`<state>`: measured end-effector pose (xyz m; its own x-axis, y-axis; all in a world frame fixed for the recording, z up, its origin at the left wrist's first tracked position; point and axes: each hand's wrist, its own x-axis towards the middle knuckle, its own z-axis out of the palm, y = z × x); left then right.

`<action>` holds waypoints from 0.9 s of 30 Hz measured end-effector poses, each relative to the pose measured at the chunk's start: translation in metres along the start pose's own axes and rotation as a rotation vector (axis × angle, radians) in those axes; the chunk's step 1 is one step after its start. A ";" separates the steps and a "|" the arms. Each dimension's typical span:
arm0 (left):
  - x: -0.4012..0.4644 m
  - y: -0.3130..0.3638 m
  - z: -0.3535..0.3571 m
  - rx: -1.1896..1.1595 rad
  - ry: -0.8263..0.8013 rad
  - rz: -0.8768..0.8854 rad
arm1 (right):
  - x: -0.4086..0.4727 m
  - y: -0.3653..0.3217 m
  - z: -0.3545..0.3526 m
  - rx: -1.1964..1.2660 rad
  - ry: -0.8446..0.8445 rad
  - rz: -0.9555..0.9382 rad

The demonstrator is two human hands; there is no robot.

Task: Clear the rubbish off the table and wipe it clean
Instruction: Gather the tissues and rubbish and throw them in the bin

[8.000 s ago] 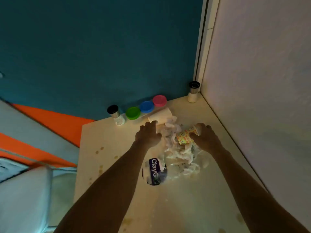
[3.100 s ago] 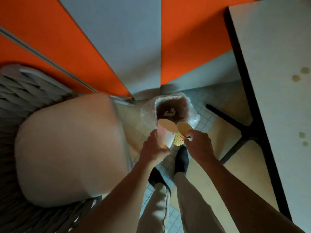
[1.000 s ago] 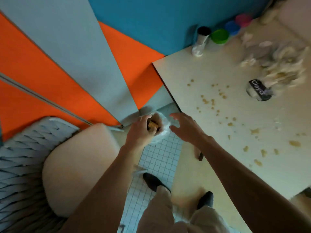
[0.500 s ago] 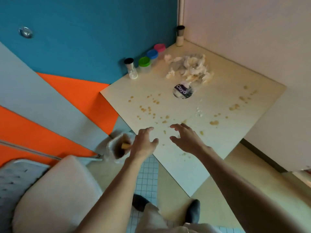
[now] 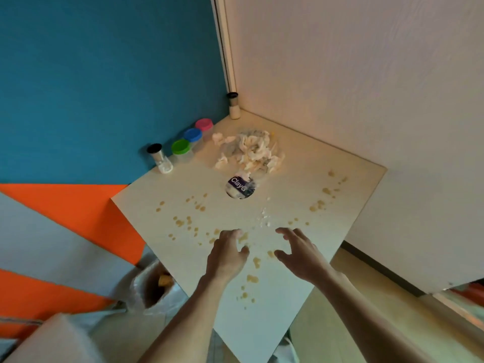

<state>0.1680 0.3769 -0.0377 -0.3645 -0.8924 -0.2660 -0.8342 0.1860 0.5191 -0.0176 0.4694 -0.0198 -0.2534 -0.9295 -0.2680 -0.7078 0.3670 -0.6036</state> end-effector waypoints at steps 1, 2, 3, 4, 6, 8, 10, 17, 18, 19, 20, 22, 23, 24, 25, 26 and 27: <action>0.010 0.004 0.001 -0.001 0.008 0.001 | 0.009 0.004 -0.006 -0.007 0.000 -0.001; 0.021 0.007 0.002 -0.003 0.015 0.002 | 0.020 0.007 -0.011 -0.015 0.004 -0.006; 0.033 0.010 0.002 -0.004 0.018 0.000 | 0.034 0.009 -0.017 -0.022 0.006 -0.010; 0.046 0.012 0.003 0.001 0.019 -0.006 | 0.048 0.011 -0.022 -0.027 0.008 -0.016; 0.072 0.014 0.004 0.008 0.021 -0.037 | 0.077 0.013 -0.030 -0.045 -0.002 -0.033; 0.099 0.015 0.006 0.010 0.016 -0.088 | 0.109 0.016 -0.036 -0.059 -0.029 -0.046; 0.125 0.018 0.006 0.013 0.016 -0.136 | 0.140 0.019 -0.042 -0.068 -0.057 -0.059; 0.199 0.029 0.011 0.004 -0.001 -0.202 | 0.226 0.025 -0.060 -0.108 -0.112 -0.067; 0.211 0.034 0.012 -0.002 0.006 -0.197 | 0.240 0.028 -0.064 -0.109 -0.109 -0.060; 0.216 0.037 0.012 -0.002 0.010 -0.188 | 0.248 0.028 -0.065 -0.108 -0.106 -0.054; 0.223 0.041 0.012 -0.004 0.021 -0.177 | 0.258 0.029 -0.068 -0.107 -0.102 -0.047; 0.241 0.048 0.012 -0.011 0.037 -0.168 | 0.278 0.030 -0.072 -0.108 -0.098 -0.029; 0.248 0.051 0.010 -0.021 0.043 -0.165 | 0.286 0.030 -0.074 -0.109 -0.093 -0.022; 0.255 0.055 0.010 -0.033 0.059 -0.153 | 0.295 0.029 -0.076 -0.109 -0.086 -0.018; 0.265 0.058 0.008 -0.041 0.082 -0.140 | 0.305 0.029 -0.078 -0.110 -0.080 -0.018; 0.273 0.062 0.008 -0.036 0.108 -0.128 | 0.314 0.029 -0.080 -0.110 -0.072 -0.019; 0.282 0.067 0.007 -0.024 0.128 -0.125 | 0.324 0.028 -0.082 -0.110 -0.066 -0.020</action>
<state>0.0070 0.1407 -0.0837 -0.2018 -0.9532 -0.2250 -0.8589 0.0618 0.5084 -0.1739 0.1759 -0.0616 -0.1971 -0.9309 -0.3074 -0.7816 0.3385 -0.5240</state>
